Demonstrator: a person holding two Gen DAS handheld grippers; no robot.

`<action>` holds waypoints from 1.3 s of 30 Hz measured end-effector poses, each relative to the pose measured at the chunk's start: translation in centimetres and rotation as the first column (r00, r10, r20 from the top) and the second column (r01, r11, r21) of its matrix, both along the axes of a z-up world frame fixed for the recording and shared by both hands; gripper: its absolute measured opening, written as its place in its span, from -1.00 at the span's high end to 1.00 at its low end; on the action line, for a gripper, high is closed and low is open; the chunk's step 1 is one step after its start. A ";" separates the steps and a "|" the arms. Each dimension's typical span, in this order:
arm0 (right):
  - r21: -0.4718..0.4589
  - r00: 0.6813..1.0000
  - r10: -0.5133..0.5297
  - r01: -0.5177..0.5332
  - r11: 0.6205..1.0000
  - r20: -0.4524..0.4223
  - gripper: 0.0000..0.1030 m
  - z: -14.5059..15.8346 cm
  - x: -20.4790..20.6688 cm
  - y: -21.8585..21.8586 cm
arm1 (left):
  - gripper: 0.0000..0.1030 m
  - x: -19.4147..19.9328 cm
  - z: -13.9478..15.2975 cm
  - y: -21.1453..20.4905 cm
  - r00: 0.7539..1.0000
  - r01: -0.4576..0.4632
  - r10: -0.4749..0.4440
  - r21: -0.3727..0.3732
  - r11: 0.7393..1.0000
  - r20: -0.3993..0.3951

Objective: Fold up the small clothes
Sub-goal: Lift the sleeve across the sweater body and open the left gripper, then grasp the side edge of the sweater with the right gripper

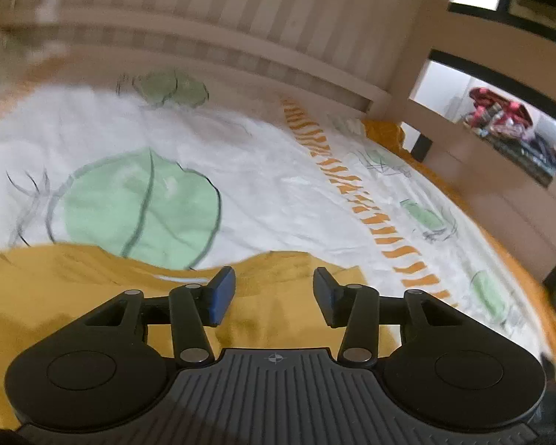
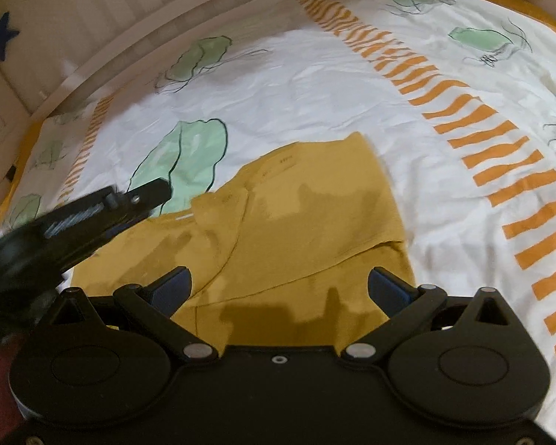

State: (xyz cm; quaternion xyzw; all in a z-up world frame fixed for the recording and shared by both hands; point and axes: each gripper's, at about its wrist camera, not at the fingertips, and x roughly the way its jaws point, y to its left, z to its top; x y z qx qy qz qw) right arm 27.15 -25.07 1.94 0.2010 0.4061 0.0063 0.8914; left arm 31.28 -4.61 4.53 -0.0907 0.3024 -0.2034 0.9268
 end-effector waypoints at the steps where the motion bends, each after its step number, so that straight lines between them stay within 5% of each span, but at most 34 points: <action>1: 0.000 1.000 -0.006 0.006 1.000 -0.002 -0.98 -0.1 0.0 -0.1 | 0.12 -0.5 0.2 0.3 1.000 -0.004 0.004 0.020 1.000 0.011; 8: -0.032 1.000 -0.021 0.021 0.999 -0.006 -0.98 -0.9 0.7 0.2 | 0.10 -2.8 -0.9 6.4 0.991 -0.112 0.123 0.178 0.978 -0.047; 12: -0.108 0.999 -0.002 0.006 0.994 0.035 -0.98 -1.4 1.4 2.0 | 0.10 -2.8 -3.1 10.2 0.971 -0.162 0.188 0.169 0.972 -0.148; 16: -0.171 0.997 0.037 -0.025 0.985 0.065 -0.97 -2.0 2.1 4.5 | 0.10 -1.9 -5.6 12.1 0.942 -0.117 0.177 0.214 0.970 -0.284; 20: -0.201 0.993 0.081 -0.063 0.978 0.082 -0.97 -2.7 2.7 6.9 | 0.10 -2.1 -6.9 13.3 0.936 -0.107 0.186 0.261 0.959 -0.299; 27: -0.371 0.978 0.194 -0.153 0.916 0.076 -0.96 -4.7 4.5 11.9 | 0.10 -2.2 -7.5 15.7 0.923 -0.187 0.221 0.133 0.973 -0.314; 31: -0.391 0.978 0.201 -0.167 0.905 0.048 -0.81 -5.9 5.8 12.6 | 0.10 -2.3 -7.7 16.3 0.919 -0.193 0.219 0.108 0.975 -0.329; 35: -0.404 0.996 0.094 -0.086 0.911 0.002 -0.74 -6.3 6.5 9.9 | 0.10 -2.0 -7.8 16.4 0.915 -0.191 0.215 0.102 0.976 -0.343; 39: -0.319 0.998 -0.045 0.032 0.947 -0.034 -0.74 -6.1 5.9 5.6 | 0.10 -2.0 -7.8 16.5 0.908 -0.205 0.226 0.096 0.974 -0.354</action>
